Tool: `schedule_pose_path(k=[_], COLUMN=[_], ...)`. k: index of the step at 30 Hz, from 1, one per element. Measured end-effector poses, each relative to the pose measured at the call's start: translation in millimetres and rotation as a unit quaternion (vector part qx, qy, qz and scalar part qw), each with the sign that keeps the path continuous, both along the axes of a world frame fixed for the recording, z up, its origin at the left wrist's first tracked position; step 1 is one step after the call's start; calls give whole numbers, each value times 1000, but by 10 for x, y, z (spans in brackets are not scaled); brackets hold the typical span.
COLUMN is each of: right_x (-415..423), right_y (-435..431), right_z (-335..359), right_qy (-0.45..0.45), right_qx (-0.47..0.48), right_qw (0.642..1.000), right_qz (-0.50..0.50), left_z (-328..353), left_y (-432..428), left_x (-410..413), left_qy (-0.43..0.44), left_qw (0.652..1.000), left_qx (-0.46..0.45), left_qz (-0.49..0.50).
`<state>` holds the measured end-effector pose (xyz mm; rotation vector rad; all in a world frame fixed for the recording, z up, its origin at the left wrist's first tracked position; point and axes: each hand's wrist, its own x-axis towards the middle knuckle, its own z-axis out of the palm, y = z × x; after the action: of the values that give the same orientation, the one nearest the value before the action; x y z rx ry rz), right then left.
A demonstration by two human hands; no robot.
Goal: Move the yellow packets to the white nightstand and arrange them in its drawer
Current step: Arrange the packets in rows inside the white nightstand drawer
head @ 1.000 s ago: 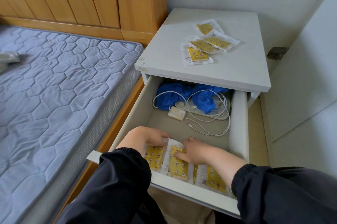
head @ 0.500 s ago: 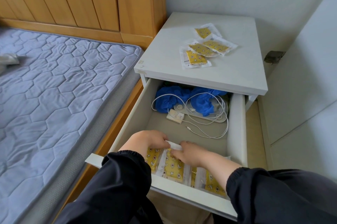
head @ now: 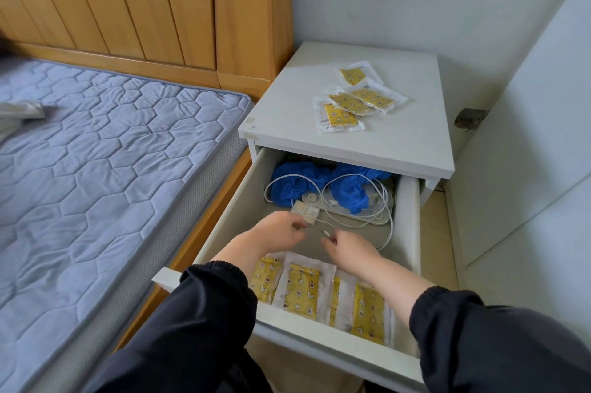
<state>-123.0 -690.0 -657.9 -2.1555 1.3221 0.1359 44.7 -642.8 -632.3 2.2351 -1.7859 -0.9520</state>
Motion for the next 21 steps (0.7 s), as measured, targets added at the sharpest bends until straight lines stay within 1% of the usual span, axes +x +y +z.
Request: schedule_pose_path(k=[3, 6, 9, 12, 15, 18, 20, 21], right_x=[-64, -121, -207, -331, -427, -478, -466, -446], right_y=[-160, -380, -604, -839, -1102, -1339, -1421, -1445], right_z=[300, 691, 1048, 1258, 1307, 1259, 1209, 1179], right_qy=[-29, -87, -157, -210, -242, -235, -236, -235], right_qx=[-49, -100, -157, -199, -197, -156, -140, -153], right_qw=[998, 991, 974, 954, 945, 951, 953, 953], right_qz=[3, -12, -46, -71, -98, -125, -126, -114], left_z=[218, 523, 814, 972, 1036, 1060, 1062, 1062], left_y=[-87, -237, -423, -601, -754, -927, -1071, -1145], left_x=[-63, -110, -127, -124, -135, -157, -169, -175], left_qy=[30, 53, 63, 91, 96, 57, 52, 58], left_qw=[997, 987, 972, 959, 949, 939, 937, 939], left_qx=[-74, -142, -207, -237, -251, -276, -273, -260], left_qz=[22, 46, 89, 126, 165, 200, 212, 218])
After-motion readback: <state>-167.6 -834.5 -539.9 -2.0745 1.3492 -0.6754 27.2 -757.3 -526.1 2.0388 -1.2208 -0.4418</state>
